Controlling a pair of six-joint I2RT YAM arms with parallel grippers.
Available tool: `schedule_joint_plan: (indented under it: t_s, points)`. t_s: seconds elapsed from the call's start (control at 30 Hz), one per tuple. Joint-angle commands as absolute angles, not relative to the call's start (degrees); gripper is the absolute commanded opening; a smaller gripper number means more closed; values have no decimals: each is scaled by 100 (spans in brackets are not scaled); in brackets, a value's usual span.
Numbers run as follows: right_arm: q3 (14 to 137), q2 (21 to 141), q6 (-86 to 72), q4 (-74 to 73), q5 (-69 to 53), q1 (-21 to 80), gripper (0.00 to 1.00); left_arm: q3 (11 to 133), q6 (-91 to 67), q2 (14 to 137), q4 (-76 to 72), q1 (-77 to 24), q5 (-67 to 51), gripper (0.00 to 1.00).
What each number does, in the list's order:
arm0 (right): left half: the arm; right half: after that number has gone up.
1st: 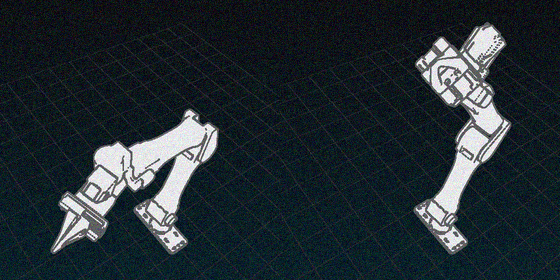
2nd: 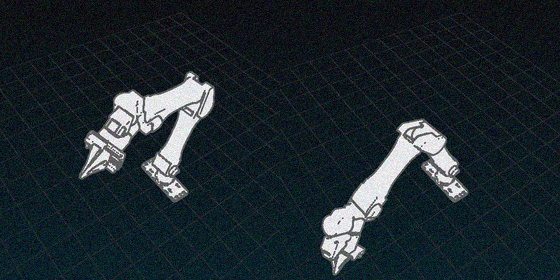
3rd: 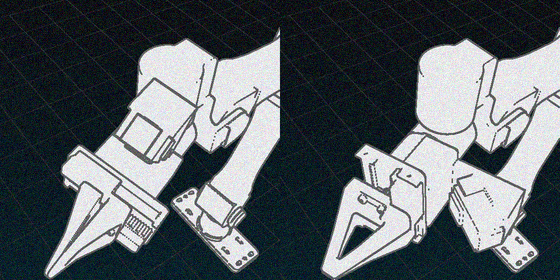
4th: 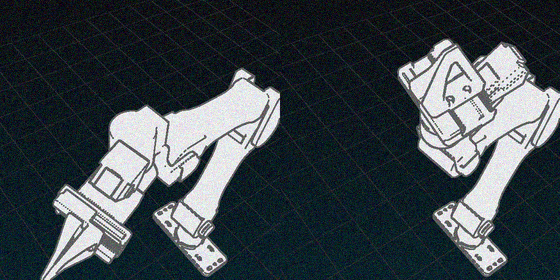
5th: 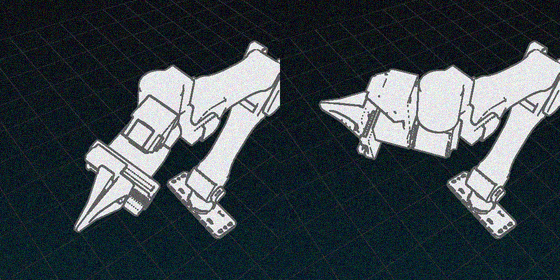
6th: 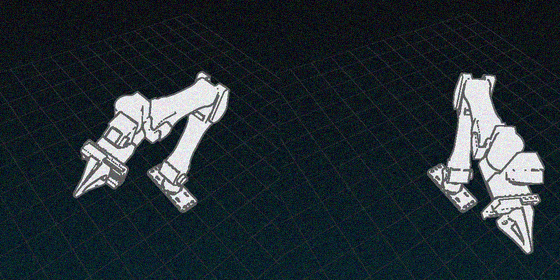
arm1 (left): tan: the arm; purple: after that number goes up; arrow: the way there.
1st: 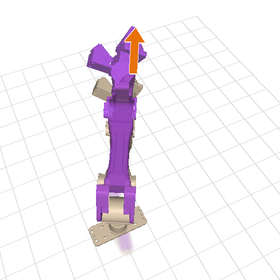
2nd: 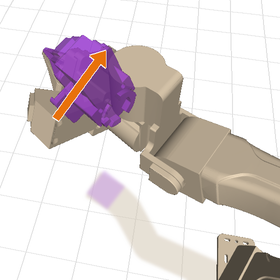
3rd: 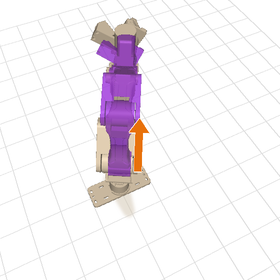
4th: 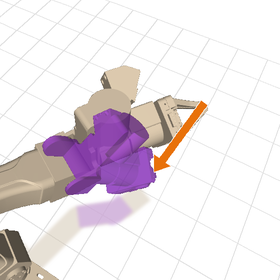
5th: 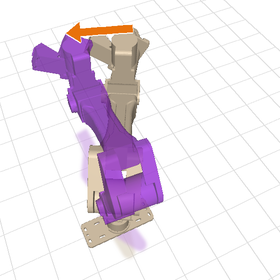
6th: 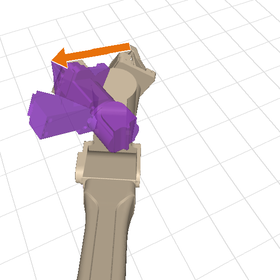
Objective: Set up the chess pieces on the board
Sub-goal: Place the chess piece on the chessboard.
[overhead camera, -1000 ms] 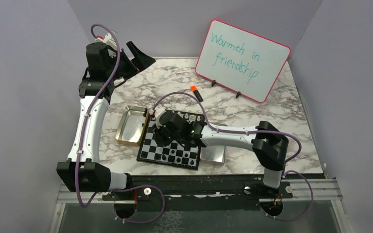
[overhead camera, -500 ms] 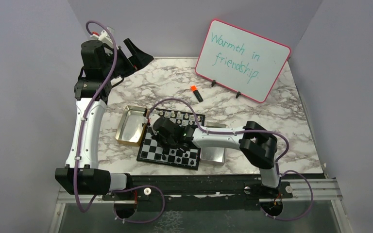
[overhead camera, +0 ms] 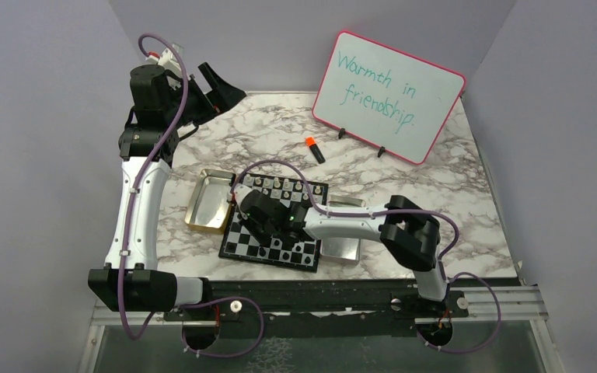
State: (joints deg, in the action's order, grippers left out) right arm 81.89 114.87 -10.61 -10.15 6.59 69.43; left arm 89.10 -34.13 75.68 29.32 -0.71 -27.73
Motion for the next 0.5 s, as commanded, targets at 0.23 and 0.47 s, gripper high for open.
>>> schedule_joint_plan:
  t_s: [0.23, 0.47]
  points:
    - [7900, 10678, -1263, -1211, 1604, 6748, 23, 8212, -2969, 7461, 2892, -53, -2718, 99]
    - [7220, 10246, -640, -928, 1109, 6237, 36, 7557, -2894, 7569, 2867, -53, -2809, 99]
